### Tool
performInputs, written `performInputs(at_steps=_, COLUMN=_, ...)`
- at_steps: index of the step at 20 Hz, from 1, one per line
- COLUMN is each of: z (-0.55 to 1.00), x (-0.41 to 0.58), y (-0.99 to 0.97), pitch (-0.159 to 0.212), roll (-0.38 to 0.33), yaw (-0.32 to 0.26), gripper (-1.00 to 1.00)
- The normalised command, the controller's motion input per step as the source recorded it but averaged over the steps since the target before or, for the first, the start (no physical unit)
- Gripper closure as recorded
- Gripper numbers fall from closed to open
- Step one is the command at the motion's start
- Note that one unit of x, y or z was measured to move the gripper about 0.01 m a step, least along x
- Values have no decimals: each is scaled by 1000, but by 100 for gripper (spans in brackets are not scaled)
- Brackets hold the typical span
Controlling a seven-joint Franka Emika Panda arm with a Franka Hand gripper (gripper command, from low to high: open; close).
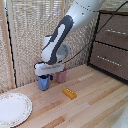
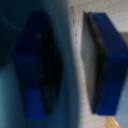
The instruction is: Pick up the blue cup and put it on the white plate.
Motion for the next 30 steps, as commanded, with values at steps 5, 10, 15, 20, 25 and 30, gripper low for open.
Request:
performInputs(at_steps=5, z=577, x=4, y=100, pitch=61, roll=4, yaw=-15, gripper=100)
performInputs(at_steps=10, z=905, x=86, y=198, pitch=113, roll=17, yaw=0, gripper=100)
performInputs(at_steps=15, z=827, x=151, y=358, pitch=135, roll=38, yaw=14, gripper=100)
performInputs(at_steps=20, z=697, x=222, y=645, pitch=144, roll=54, yaw=16, gripper=100)
performInputs(at_steps=25, z=454, x=235, y=886, pitch=80, roll=17, yaw=0, gripper=100)
performInputs(at_steps=30, z=241, x=198, y=939, pitch=41, roll=-7, yaw=0, gripper=100)
